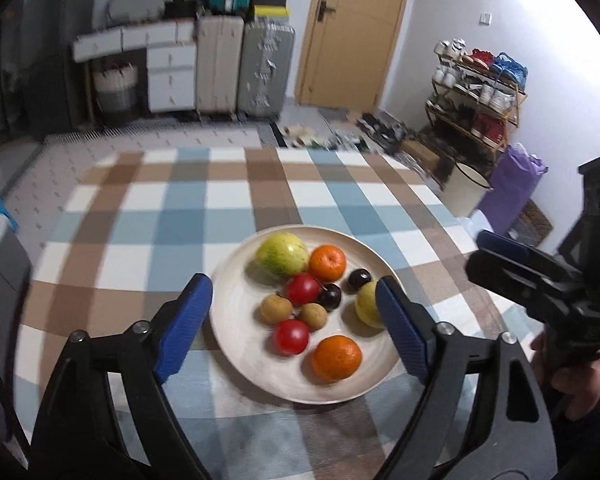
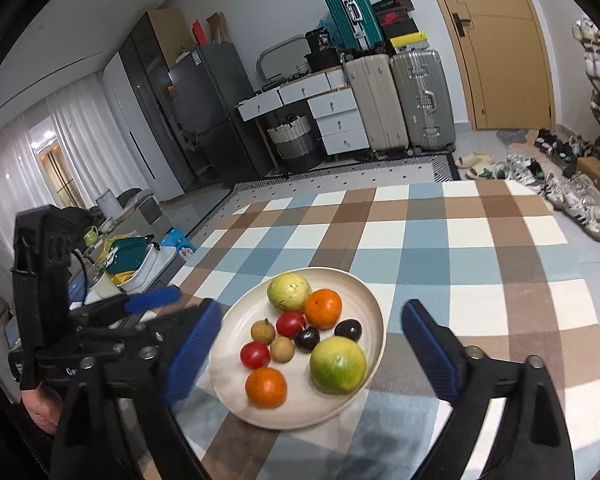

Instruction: Organize fruits

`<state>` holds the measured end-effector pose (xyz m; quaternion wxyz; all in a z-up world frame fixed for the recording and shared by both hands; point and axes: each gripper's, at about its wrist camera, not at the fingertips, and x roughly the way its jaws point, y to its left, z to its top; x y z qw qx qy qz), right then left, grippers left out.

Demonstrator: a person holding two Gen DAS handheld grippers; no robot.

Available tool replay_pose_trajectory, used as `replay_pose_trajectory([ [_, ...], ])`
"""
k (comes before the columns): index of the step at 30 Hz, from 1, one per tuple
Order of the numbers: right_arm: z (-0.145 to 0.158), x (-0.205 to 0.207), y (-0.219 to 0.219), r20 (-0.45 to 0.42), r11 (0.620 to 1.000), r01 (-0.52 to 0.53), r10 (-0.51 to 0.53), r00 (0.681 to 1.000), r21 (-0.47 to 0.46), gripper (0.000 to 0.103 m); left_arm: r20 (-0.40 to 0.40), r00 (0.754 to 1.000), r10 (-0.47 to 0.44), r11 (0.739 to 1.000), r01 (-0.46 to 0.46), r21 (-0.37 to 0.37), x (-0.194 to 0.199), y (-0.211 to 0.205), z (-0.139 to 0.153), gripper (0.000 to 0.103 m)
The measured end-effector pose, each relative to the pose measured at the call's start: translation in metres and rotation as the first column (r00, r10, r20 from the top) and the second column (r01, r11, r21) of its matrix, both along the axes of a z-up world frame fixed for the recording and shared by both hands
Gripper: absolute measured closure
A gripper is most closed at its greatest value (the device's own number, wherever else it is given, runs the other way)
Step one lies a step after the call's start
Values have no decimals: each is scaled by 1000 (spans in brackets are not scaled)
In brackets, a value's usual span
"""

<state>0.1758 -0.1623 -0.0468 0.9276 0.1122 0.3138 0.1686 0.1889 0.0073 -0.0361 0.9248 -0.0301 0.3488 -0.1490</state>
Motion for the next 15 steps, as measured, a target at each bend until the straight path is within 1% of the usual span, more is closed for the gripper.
replay_pose_trajectory([
  [4,7,-22,4,35,1000,12,-11,999,-27,3,14,1000,20,1000,-20,3,-15,4,4,15],
  [6,10,-31,5,45,999,16,-14,999,-29,3,24,999,37,999,-37,0,-24,7,6,14],
  [12,19,-58,8,86,999,37,-35,996,-28,2,82,993,90,996,-91,10,-47,19,8,3],
  [15,21,-70,11,96,998,41,-37,995,-39,2,94,990,109,994,-110,10,-56,24,8,1],
])
